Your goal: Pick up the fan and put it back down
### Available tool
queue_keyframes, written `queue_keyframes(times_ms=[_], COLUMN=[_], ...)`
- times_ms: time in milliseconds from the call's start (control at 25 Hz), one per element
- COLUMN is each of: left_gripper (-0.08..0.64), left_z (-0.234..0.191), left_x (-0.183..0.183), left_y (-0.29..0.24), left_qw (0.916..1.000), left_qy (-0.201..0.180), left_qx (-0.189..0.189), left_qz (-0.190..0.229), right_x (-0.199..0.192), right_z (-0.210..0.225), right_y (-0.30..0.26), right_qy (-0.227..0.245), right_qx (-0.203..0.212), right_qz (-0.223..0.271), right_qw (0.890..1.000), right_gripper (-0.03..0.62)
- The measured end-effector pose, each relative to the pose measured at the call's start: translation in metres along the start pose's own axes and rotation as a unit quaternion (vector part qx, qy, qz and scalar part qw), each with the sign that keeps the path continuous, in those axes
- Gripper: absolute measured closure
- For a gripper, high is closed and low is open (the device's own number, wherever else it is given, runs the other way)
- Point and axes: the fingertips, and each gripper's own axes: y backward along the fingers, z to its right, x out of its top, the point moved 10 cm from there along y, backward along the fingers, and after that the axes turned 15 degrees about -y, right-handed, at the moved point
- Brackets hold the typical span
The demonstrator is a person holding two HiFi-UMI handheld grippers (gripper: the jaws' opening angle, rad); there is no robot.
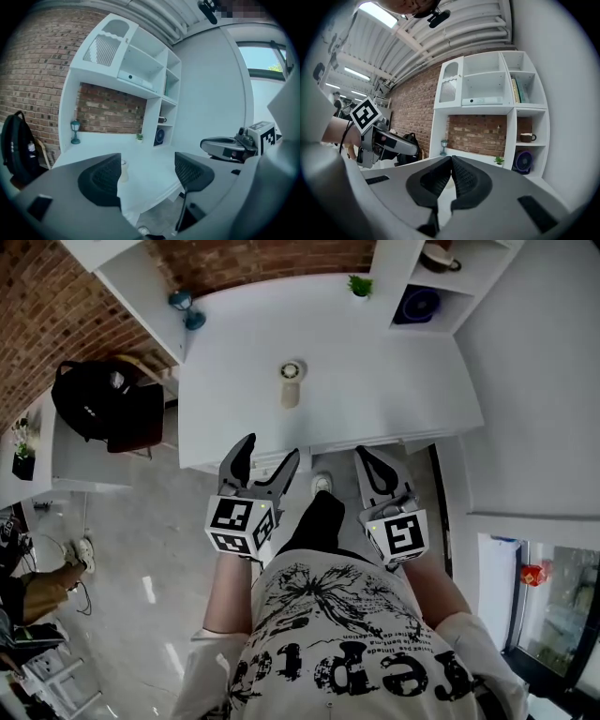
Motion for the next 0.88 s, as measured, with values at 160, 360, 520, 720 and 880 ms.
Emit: queue_keyframes(times_ms=[160,360,520,720,880], left_gripper=[0.213,0.213,0.212,0.209,0.201], left_z=[-0.024,-0.061,-0.089,-0.113,-0.126], left_x=[0.000,-0.007,-0.020,-0.039,-0.054], left_y=[-0.054,-0.128,-0.181,-0.238,-0.277], left_qw=[0.9998,0.9981,0.9949,0.9897,0.9836], left_qy=[0.009,0.021,0.043,0.048,0.042], left_qx=[0.000,0.024,0.030,0.017,0.014], left_qz=[-0.016,-0.052,-0.087,-0.134,-0.175], right_x=[0.011,0.023,0.026,0.021,0.017], right_z=[0.033,0.078,0.102,0.126,0.143], right_y=[-0.041,-0.106,-0.158,-0.214,-0.248], right_qy=[0.004,0.006,0.007,-0.001,-0.006], right_qx=[-0.002,0.005,0.011,0.011,0.017], right_qz=[-0.002,-0.015,-0.031,-0.063,-0.084], right_qw=[1.000,1.000,0.999,0.998,0.996], right_gripper=[0.578,0.578,0.578,0.578,0.578])
